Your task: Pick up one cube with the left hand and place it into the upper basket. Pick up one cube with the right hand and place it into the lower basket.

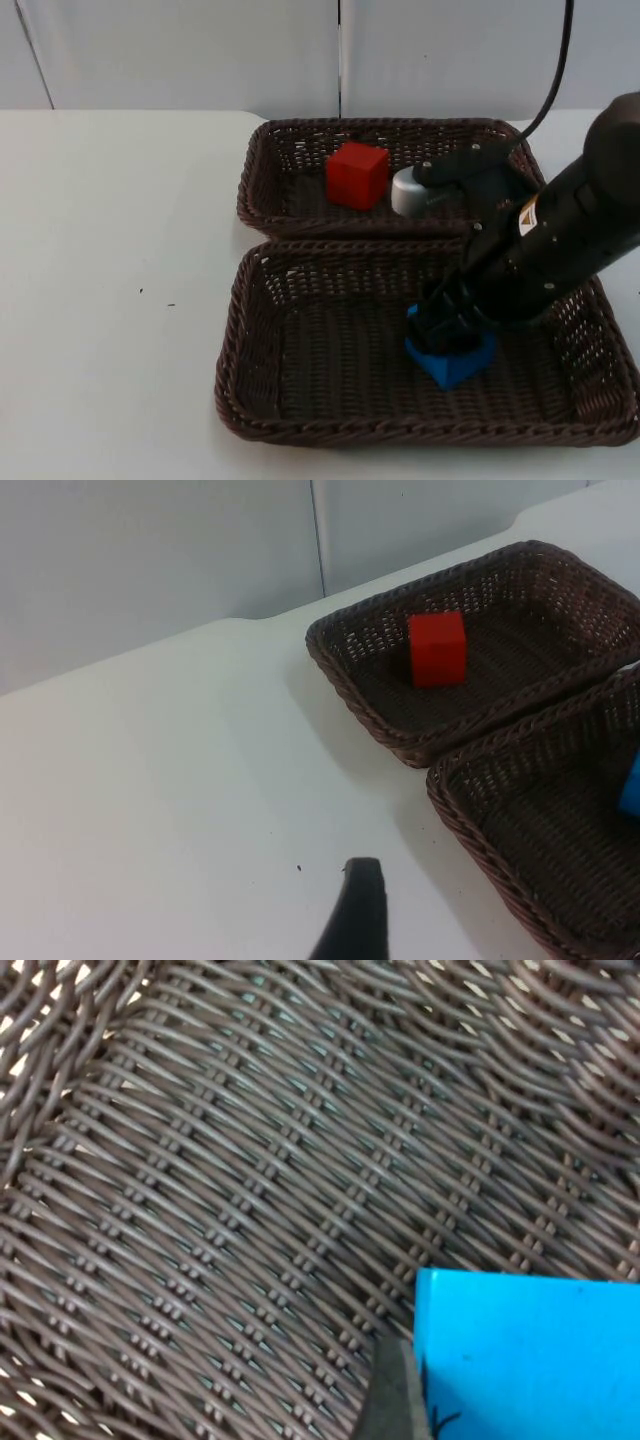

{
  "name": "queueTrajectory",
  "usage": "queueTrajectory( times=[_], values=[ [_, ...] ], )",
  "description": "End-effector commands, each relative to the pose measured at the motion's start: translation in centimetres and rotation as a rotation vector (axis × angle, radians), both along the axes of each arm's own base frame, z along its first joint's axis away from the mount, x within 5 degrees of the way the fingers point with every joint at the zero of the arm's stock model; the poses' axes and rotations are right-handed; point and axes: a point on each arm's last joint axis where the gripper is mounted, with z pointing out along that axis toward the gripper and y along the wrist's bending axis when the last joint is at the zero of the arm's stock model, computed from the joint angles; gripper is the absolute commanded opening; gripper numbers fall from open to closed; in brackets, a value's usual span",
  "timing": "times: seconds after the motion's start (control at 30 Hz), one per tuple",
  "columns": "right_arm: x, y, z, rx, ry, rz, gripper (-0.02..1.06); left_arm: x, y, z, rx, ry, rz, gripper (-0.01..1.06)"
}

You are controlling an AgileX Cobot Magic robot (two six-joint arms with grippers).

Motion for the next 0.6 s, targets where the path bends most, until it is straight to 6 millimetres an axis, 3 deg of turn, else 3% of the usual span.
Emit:
queueTrajectory(
  times=[0.0,0.2,0.57],
  values=[
    [0.1,0.3,0.4,0.011,-0.023,0.01,0.59,-0.1,0.0,0.0,-0.008,-0.005,-0.001,0.73],
    [-0.1,0.2,2.4,0.035,-0.05,0.012,0.59,-0.1,0.0,0.1,-0.014,-0.016,-0.001,0.73],
    [-2.2,-1.2,10.5,0.118,-0.14,0.026,0.59,0.0,0.0,0.1,-0.017,-0.023,-0.001,0.73]
  ],
)
